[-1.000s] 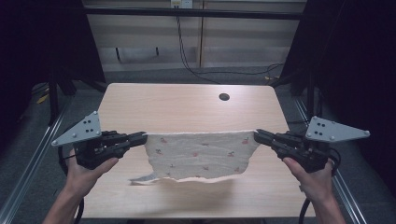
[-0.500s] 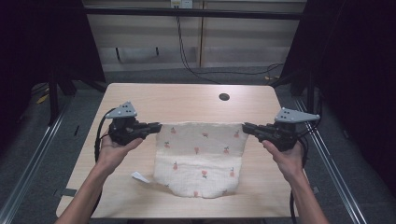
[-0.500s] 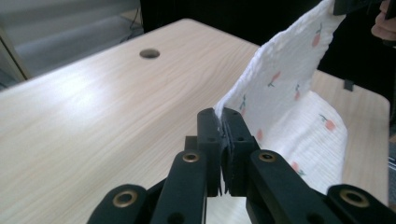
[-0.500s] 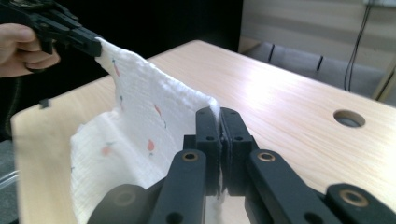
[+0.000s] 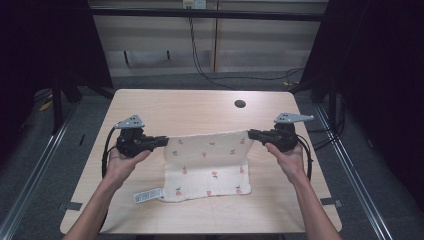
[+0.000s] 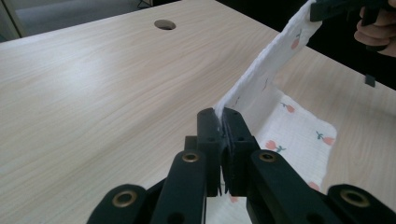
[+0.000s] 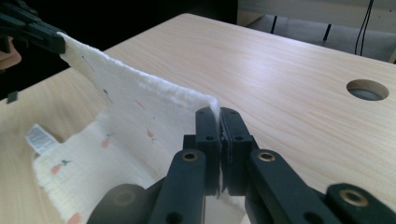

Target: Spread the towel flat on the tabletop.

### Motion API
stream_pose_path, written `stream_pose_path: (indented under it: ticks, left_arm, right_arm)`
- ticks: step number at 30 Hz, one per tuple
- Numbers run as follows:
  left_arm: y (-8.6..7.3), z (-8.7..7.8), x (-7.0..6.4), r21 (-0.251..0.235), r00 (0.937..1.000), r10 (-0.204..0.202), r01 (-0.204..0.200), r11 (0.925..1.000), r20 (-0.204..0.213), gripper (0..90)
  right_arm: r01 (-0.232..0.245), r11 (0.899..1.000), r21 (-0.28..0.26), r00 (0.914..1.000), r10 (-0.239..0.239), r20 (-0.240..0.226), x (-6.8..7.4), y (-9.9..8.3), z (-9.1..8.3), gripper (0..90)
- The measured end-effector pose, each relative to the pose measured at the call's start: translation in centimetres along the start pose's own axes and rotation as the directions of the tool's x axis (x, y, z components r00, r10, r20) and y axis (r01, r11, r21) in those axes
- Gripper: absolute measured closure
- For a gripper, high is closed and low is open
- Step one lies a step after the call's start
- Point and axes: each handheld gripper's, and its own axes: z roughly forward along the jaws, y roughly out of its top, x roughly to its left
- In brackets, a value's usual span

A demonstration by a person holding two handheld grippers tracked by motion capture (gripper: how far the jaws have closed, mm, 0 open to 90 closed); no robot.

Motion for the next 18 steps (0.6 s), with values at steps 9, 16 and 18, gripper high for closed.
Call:
stream_pose_path:
  ticks: [9,16,18]
  left_arm:
    - [-0.2,3.6,2.9,0.04,0.9987,-0.032,0.034,0.9986,-0.039,86.5]
    - [-0.8,4.9,4.2,0.018,0.9963,-0.056,0.057,0.9982,-0.066,84.4]
    - [-0.8,5.3,4.4,0.022,0.9923,-0.074,0.077,0.9968,-0.099,74.7]
  right_arm:
    - [-0.025,0.998,0.056,0.9988,0.023,0.044,-1.6,-0.6,1.9,87.1]
    - [-0.015,0.997,0.082,0.9981,0.01,0.06,-2.7,-0.7,3.1,85.6]
    - [-0.019,0.996,0.082,0.9955,0.011,0.094,-3.2,-0.8,3.7,77.0]
